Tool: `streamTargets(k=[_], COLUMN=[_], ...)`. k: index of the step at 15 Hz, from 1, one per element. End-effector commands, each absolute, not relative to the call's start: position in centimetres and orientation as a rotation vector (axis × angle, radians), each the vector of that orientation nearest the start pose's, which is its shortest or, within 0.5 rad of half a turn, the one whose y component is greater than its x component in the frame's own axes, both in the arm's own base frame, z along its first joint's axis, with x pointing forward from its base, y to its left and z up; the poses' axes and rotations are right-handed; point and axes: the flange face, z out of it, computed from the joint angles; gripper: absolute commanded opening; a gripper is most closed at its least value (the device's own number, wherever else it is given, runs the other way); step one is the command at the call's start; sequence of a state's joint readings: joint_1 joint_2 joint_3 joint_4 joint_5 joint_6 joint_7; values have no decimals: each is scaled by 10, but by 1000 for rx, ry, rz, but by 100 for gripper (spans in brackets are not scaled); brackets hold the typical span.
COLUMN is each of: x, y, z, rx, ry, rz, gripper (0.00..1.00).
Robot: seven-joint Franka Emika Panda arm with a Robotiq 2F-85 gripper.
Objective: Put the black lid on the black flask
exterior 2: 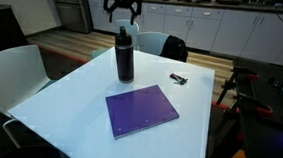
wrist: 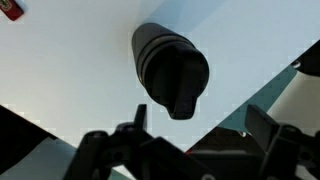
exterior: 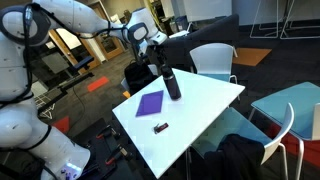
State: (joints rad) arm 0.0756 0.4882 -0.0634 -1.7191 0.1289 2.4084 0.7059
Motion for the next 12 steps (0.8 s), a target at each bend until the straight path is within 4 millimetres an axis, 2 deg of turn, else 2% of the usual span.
streamTargets(k=[1,6,12], x=[676,668,657], y=[4,-6,-11], z=[360,394,410], rx=[-2759,-2728,-2721], ry=[1099,1088,1058], rz=[-284,-352,-379], gripper=[100,100,100])
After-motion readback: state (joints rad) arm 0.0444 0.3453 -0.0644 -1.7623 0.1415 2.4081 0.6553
